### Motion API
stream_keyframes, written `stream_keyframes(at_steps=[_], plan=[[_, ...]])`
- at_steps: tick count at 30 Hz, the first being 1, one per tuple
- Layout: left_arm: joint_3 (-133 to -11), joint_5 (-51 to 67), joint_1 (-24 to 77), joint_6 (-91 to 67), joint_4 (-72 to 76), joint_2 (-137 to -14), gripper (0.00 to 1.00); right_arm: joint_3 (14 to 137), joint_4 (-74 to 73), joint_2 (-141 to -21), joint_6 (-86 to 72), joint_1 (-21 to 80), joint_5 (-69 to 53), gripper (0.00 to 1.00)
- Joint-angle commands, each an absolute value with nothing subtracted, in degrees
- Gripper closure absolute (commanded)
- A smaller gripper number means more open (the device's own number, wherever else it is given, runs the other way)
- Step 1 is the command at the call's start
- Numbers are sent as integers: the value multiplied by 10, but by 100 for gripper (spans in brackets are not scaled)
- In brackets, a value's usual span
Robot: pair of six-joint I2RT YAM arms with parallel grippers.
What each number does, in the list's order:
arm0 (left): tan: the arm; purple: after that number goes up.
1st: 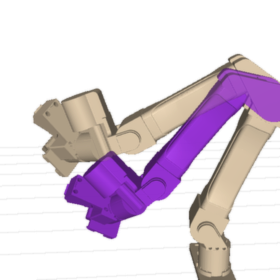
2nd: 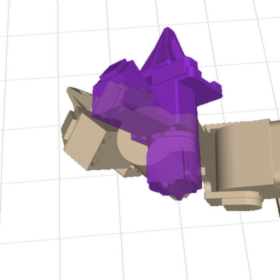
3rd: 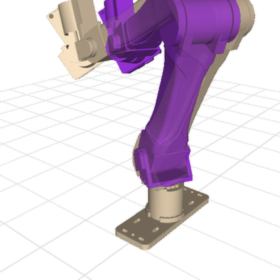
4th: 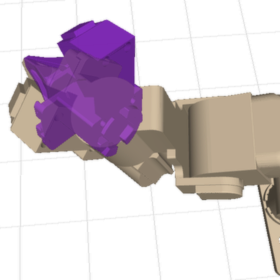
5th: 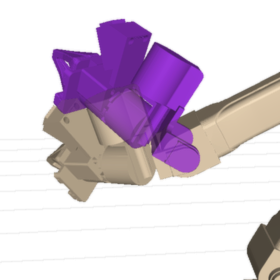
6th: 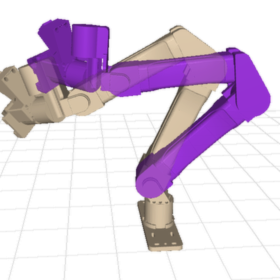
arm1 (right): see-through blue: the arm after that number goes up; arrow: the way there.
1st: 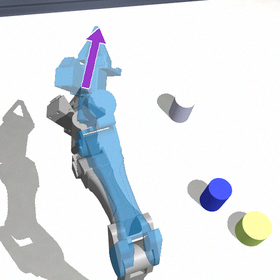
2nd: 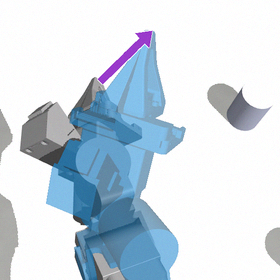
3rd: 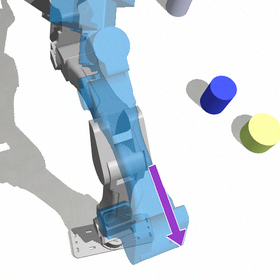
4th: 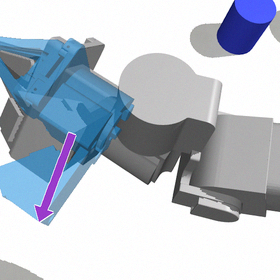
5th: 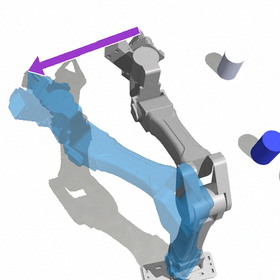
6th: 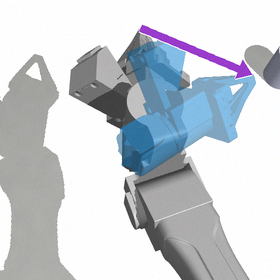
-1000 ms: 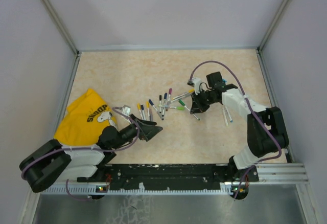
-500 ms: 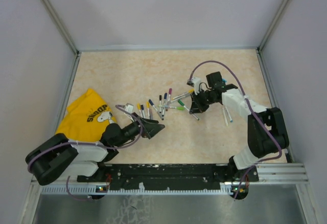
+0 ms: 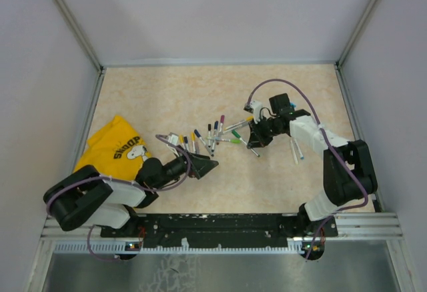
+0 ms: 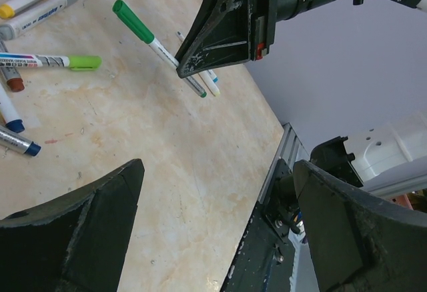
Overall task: Open the pen caps
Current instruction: Open the pen cap from the pen.
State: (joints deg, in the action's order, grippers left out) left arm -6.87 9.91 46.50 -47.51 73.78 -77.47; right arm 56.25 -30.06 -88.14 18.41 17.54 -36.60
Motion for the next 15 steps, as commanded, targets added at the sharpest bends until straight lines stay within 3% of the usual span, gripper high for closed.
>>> stream_keyframes(at_steps=[1,15], plan=[[-85,116,463,-466,790,-795,2,566,-294,-853,188,184,-381,100],[-95,120,462,-471,810,-832,3,566,-294,-851,188,184,-384,100]])
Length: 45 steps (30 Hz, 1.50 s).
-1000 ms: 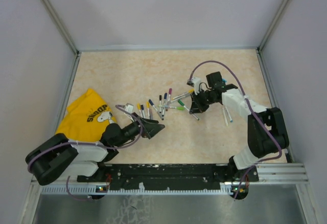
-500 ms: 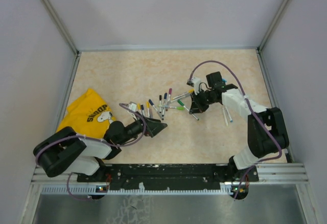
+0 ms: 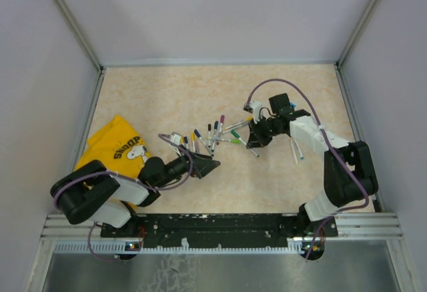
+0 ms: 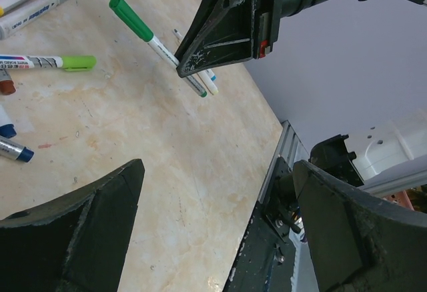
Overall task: Open the pen caps
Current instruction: Open the pen cap from the pen.
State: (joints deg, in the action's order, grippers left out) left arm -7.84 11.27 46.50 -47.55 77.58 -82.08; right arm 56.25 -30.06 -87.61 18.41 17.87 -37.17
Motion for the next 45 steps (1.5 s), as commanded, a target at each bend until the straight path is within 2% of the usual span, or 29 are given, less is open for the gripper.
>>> stream_keyframes(at_steps=[1,28,45], plan=[[-98,120,462,-471,811,-835,3,565,-293,-850,188,185,-385,100],[-198,113,445,-500,836,-955,5,559,-278,-827,181,187,-408,100],[-321,-6,445,-539,824,-1063,7,555,-274,-814,182,187,-432,100]])
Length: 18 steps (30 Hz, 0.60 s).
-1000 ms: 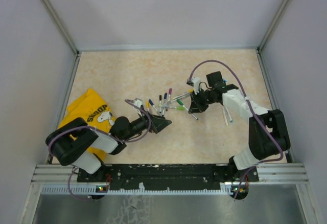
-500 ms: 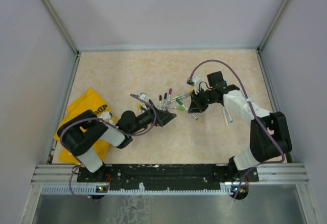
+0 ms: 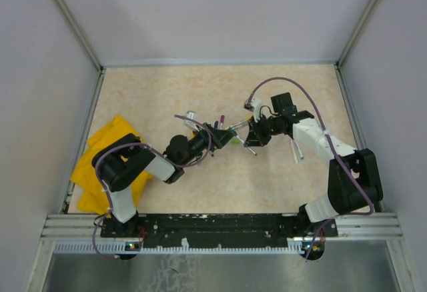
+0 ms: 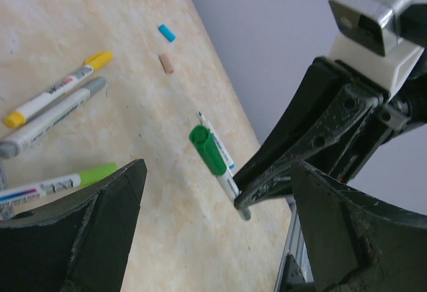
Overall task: Open the pen caps
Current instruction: Open the pen cap from the pen.
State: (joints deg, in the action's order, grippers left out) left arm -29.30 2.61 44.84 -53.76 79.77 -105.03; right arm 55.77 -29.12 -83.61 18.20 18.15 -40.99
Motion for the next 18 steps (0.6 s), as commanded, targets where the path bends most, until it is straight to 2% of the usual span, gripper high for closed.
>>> stream_keyframes(at_steps=[1,5,11,15,18], plan=[[-327,-6,445,-539,824,-1067,8,555,-274,-814,182,188,-432,100],[-342,3,445,-548,830,-1085,17,555,-274,-810,183,189,-437,100],[-353,30,445,-571,867,-1114,41,554,-273,-809,183,189,-437,100],[-363,43,445,-578,875,-1129,65,554,-274,-811,185,190,-437,100],[-364,50,445,-578,882,-1133,91,555,-275,-813,187,192,-438,100]])
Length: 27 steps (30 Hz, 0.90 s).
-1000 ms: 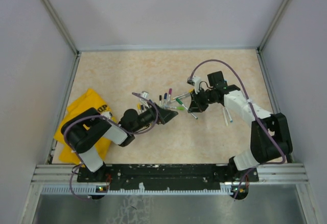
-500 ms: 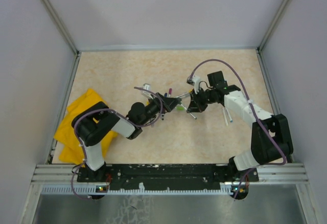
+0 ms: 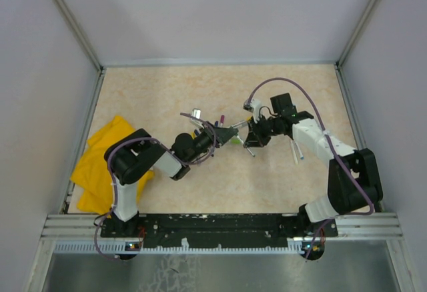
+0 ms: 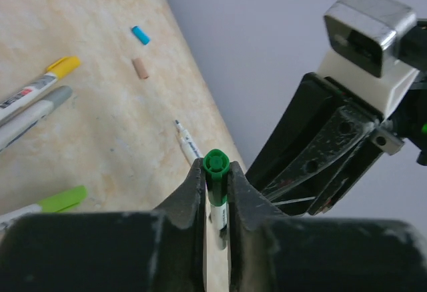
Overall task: Open the pen caps
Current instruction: Open the pen cap from the pen.
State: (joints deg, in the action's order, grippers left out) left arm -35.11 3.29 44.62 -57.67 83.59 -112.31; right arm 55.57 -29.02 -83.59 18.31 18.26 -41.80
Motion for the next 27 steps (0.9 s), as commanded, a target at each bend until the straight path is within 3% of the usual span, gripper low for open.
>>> stream_keyframes(at_steps=[1,5,6,9,12,15,23,27], plan=[[-363,51,444,-577,885,-1133,97,555,-277,-813,188,192,-439,100],[-354,59,445,-573,913,-1130,100,556,-284,-813,200,192,-458,100],[-350,63,445,-573,920,-1128,100,557,-285,-813,202,192,-462,96],[-339,70,447,-574,947,-1126,100,554,-280,-810,196,192,-465,58],[-336,72,453,-579,965,-1126,100,550,-266,-813,182,192,-463,45],[-342,73,459,-582,975,-1130,100,548,-258,-818,174,195,-461,44],[-346,71,460,-587,994,-1126,100,548,-254,-833,173,208,-443,56],[-346,71,459,-587,996,-1119,100,550,-258,-839,175,212,-440,69]])
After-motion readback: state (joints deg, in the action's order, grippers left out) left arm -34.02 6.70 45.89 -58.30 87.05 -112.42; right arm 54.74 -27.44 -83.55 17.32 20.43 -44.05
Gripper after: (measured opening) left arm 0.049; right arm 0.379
